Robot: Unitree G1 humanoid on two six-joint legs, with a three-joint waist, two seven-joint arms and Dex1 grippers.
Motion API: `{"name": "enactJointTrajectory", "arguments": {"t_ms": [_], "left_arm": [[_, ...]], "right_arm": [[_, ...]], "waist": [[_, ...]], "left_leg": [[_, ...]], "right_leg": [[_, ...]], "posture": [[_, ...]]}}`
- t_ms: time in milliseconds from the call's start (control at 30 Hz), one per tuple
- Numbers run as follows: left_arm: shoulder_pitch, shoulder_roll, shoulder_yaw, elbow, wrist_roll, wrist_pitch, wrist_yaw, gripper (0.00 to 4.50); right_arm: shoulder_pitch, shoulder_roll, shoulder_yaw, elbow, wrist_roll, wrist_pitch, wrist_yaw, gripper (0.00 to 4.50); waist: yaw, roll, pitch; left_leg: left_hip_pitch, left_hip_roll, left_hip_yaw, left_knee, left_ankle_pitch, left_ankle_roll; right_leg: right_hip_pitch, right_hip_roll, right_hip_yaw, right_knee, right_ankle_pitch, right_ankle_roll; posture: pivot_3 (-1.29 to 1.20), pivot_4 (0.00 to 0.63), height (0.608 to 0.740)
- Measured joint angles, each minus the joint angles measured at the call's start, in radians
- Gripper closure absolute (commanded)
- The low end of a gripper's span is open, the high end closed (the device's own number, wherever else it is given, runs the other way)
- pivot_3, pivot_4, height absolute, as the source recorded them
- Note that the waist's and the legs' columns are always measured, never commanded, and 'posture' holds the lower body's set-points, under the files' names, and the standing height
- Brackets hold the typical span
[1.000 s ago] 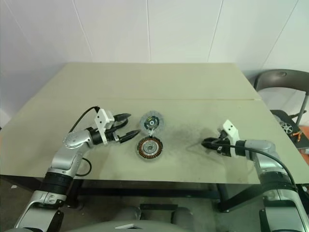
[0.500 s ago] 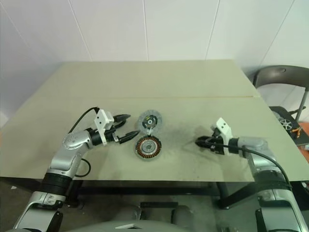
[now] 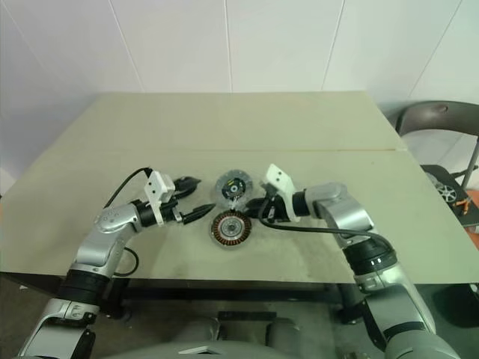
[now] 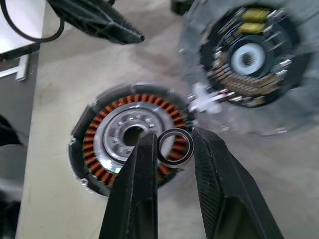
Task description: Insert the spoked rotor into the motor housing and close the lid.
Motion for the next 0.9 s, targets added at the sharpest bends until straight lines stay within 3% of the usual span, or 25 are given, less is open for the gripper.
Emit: {"name": "enactJointTrajectory", "arguments": {"t_ms": [467, 900], "left_arm": [[0.033, 0.050, 0.019, -0.040, -0.020, 0.035, -0.004, 0.00], [0.036, 0.052, 0.026, -0.013, -0.019, -0.007, -0.005, 0.00]], "right_arm": [[-0.064, 0.066, 0.150, -0.008, -0.070, 0.016, -0.034, 3.86], [-0.064, 0.059, 0.168, 0.023, -0.108, -0.003, -0.025, 3.86]], "waist": [[-0.001, 0.000, 0.000], [-0.002, 0.000, 0.000]], "left_leg": [[0.001, 0.000, 0.000, 0.000, 0.000, 0.000], [0.002, 0.000, 0.000, 0.001, 0.000, 0.000]], "right_leg": [[0.000, 0.001, 0.000, 0.002, 0.000, 0.000], [0.001, 0.001, 0.000, 0.003, 0.000, 0.000]], "posture": [[0.00, 0.000, 0.740], [0.00, 0.000, 0.740]]}}
